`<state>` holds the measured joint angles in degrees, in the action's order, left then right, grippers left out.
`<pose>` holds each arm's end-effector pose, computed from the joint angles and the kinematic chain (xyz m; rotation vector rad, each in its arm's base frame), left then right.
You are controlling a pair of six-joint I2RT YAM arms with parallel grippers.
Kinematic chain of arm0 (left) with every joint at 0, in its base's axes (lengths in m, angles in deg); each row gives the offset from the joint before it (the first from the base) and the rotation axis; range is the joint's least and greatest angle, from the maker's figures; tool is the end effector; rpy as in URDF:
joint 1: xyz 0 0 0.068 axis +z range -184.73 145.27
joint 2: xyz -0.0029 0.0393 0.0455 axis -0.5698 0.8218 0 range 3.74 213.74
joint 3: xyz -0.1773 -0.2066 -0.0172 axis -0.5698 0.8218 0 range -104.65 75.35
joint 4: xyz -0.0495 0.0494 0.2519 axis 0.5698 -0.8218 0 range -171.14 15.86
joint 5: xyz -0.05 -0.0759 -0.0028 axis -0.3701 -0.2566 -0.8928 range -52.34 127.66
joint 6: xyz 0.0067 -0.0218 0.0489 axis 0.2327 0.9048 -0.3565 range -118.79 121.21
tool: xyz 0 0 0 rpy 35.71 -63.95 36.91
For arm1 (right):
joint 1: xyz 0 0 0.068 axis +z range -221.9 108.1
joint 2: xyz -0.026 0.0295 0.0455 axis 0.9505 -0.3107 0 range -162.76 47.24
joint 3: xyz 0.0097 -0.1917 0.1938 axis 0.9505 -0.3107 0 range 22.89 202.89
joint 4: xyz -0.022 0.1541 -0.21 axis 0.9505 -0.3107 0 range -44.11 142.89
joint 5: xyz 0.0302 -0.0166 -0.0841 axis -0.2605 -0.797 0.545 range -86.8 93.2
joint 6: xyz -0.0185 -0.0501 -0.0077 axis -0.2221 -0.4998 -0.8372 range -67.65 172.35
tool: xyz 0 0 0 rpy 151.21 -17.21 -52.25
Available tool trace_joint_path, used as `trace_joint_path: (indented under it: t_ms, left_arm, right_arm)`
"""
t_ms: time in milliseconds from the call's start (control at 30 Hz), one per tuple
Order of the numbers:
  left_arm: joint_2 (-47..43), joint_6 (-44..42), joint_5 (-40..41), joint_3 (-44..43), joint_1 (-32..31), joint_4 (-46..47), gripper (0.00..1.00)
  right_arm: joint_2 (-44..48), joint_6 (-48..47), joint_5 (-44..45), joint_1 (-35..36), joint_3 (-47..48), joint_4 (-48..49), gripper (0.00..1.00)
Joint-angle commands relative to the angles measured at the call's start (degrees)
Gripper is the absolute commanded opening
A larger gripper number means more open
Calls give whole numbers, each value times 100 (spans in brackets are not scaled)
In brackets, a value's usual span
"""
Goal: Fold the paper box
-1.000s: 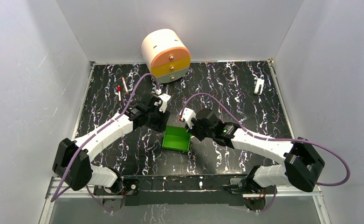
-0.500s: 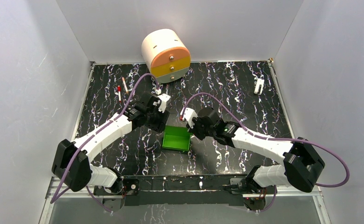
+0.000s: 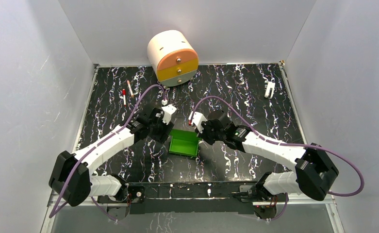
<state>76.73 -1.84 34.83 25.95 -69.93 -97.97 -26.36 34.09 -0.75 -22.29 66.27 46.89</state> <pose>0.2160 -0.1543 0.2421 0.8152 2.2804 -0.3187 0.1767 0.2115 0.2304 -1.2756 1.8261 0.3790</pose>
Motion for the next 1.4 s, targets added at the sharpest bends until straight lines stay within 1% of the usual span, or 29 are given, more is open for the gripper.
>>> trace_joint_path:
  t_ms: [0,133,200,300,367,433,533,733,867,1000,1133,1200,1300,1367]
  left_arm:
    - [-579,-505,-138,347,39,641,49]
    - [-988,-970,-495,646,54,1184,48]
    - [-1131,-1290,-714,834,84,1534,44]
    - [-1201,-1477,-1214,1094,286,2064,39]
    - [-1180,-1510,-1592,1174,417,2246,38]
    - [-1121,-1634,-1764,1259,460,2481,39]
    - [-937,-1894,-1784,1270,467,2582,40]
    - [-654,-2144,-2151,1205,496,2587,39]
    - [-564,-2242,-2149,1146,501,2419,34]
    - [-580,-2331,-2017,1168,505,2416,22]
    - [-487,-2371,-2010,1106,505,2170,16]
    - [-486,-2380,-2037,1076,505,2180,10]
    - [-468,-2326,-2125,1052,505,2198,3]
    - [-411,-2192,-2118,1001,505,2191,2]
  right_arm:
    - [208,-135,-58,-64,137,48,0]
    - [265,-216,-99,-104,119,64,0]
    - [280,-235,-120,-125,127,79,0]
    - [303,-254,-216,-144,114,145,0]
    - [303,-265,-246,-146,90,175,0]
    - [304,-284,-274,-154,55,213,0]
    - [279,-292,-337,-162,-3,286,0]
    - [225,-292,-421,-170,7,314,0]
    - [210,-277,-432,-179,-21,374,0]
    - [205,-274,-423,-181,-26,358,0]
    - [194,-258,-423,-179,-24,371,0]
    - [173,-261,-431,-176,1,351,0]
    - [139,-221,-423,-176,53,308,0]
    - [100,-135,-423,-179,101,319,0]
